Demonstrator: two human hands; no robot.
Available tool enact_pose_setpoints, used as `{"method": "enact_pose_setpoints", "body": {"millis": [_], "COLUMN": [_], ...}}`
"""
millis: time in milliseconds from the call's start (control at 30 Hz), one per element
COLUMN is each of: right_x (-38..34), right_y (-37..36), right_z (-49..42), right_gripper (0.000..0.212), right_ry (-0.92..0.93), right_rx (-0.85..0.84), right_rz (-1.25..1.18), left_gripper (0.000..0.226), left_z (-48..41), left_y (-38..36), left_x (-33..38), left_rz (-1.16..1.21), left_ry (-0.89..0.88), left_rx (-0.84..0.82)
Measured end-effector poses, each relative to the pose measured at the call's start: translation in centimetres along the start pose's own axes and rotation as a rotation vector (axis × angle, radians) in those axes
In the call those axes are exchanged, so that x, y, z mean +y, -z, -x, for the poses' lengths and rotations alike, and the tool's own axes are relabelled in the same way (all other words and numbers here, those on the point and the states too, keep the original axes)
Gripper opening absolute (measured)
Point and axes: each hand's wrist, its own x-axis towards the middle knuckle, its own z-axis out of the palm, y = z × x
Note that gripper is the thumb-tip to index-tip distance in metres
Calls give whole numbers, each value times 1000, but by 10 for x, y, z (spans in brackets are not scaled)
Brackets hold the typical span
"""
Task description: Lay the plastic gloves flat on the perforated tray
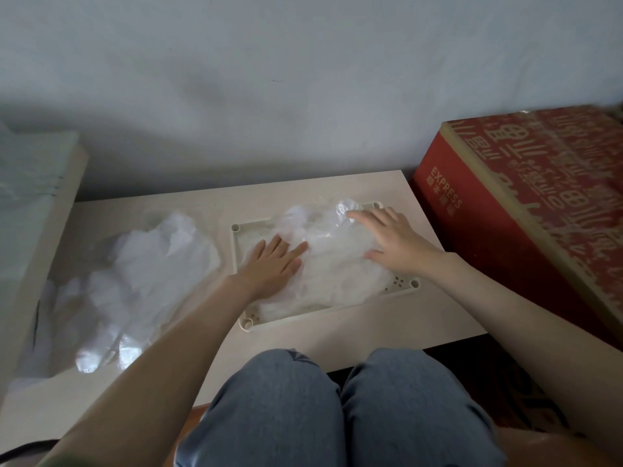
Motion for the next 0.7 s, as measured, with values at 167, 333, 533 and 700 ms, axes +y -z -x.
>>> {"method": "enact_pose_setpoints", "body": {"millis": [167,333,533,700], "right_x": [-14,-15,-13,-20], "right_y": [-15,-26,-21,-16], "right_z": [0,-4,-2,0], "right_gripper": [66,18,14,32], "right_ry": [197,295,201,199], "right_rx": [-65,18,7,-237], "right_rz": [118,22,-71,-78], "left_gripper": [49,49,52,57], "left_z": [1,1,-3,1], "left_y": [3,6,6,10], "left_x": [1,4,3,9], "left_rz": [16,42,-99,-131], "left_ry": [8,14,-10,-4], "left_rx": [-15,-4,81,199]}}
